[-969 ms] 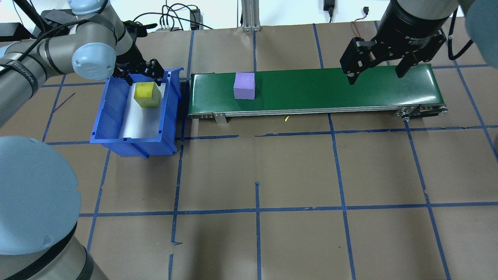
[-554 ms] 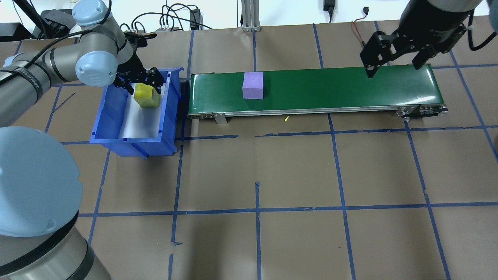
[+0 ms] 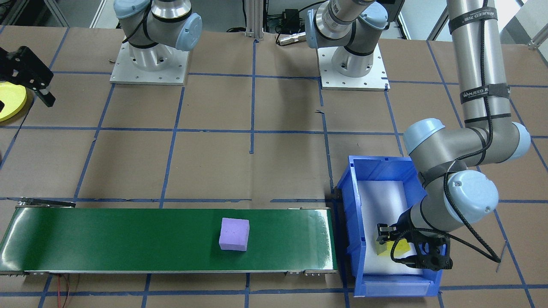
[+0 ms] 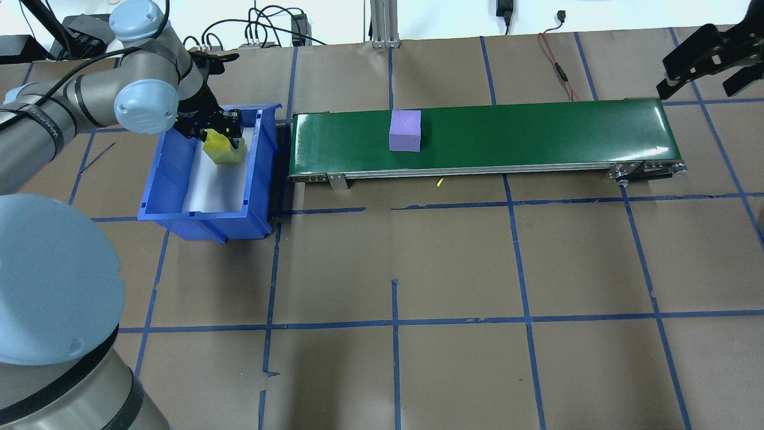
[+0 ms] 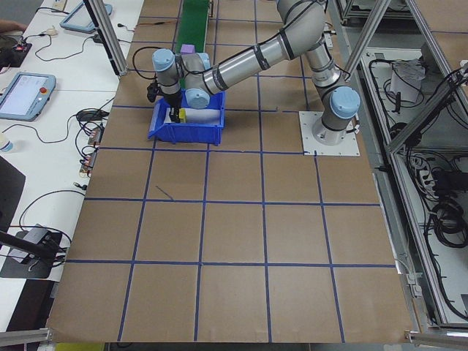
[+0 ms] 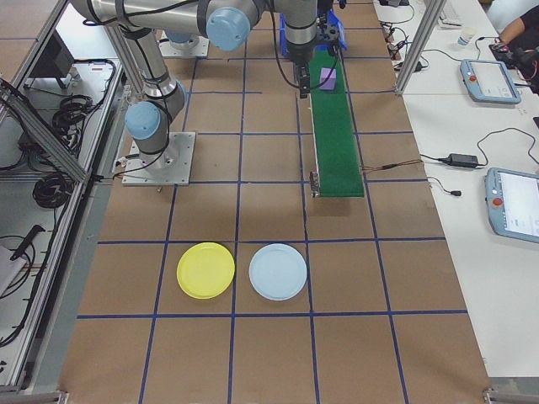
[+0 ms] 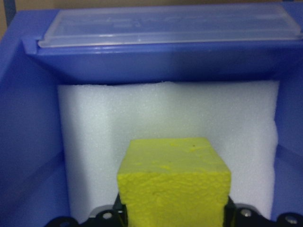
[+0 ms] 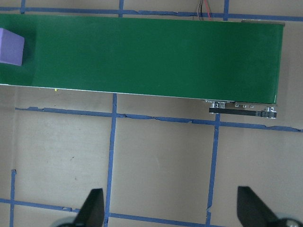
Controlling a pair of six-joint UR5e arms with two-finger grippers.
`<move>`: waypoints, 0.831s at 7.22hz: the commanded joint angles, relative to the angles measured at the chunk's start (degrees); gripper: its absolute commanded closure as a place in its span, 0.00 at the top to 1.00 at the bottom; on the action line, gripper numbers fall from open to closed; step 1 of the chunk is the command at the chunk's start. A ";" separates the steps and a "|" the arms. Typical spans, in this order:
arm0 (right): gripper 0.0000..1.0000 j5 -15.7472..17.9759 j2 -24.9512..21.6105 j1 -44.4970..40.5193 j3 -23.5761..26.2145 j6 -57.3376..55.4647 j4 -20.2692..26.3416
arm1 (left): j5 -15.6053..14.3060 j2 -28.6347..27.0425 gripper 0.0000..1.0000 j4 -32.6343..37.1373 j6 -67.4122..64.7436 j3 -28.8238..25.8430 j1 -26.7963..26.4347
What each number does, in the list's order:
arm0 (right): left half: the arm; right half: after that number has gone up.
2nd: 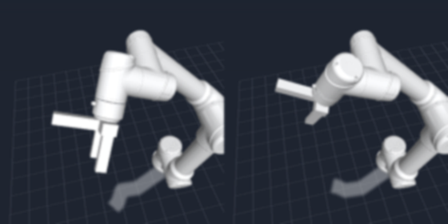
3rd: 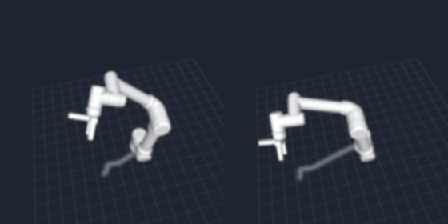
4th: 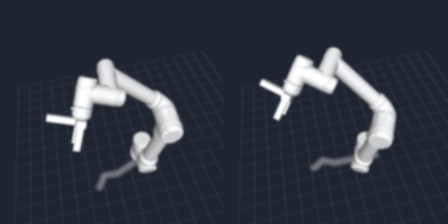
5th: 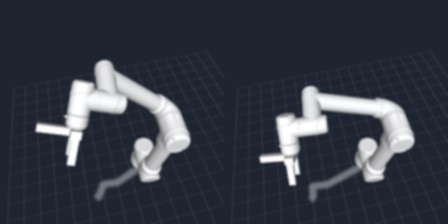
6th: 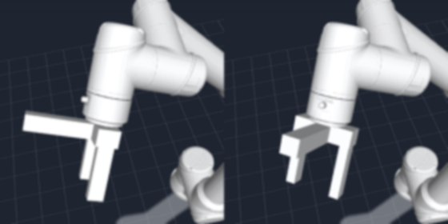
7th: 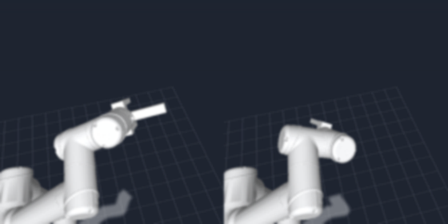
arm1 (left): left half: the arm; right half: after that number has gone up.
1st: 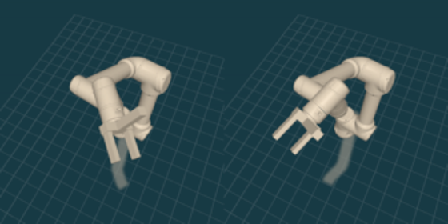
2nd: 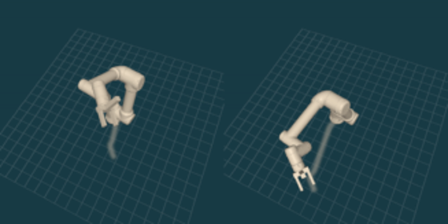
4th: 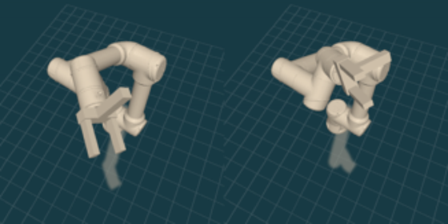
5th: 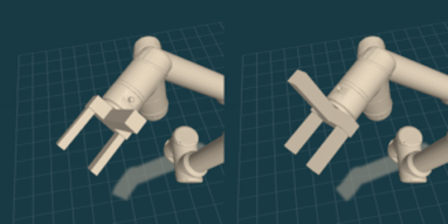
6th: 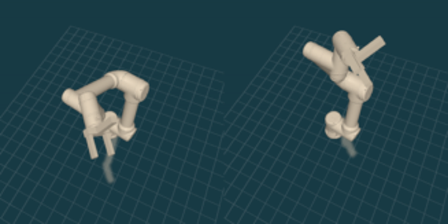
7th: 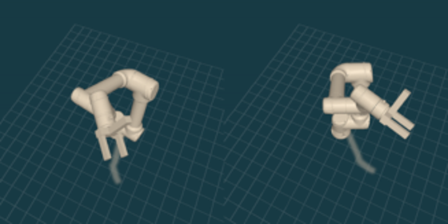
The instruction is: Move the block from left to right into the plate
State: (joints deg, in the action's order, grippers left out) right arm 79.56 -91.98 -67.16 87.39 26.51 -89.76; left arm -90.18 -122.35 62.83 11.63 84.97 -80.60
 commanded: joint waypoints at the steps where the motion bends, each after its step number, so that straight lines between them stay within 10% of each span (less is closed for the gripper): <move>1: 1.00 -2.66 2.14 1.68 -2.47 0.74 -0.42 | -1.66 4.02 0.23 3.23 -0.46 -0.68 -0.08; 6: 1.00 -3.45 13.21 2.12 -16.09 1.35 3.77 | -1.49 14.77 0.23 13.38 -8.07 -1.38 -7.17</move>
State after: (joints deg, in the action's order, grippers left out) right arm 76.20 -82.05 -65.15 75.63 27.56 -88.49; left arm -91.51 -108.55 76.15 7.36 83.66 -84.04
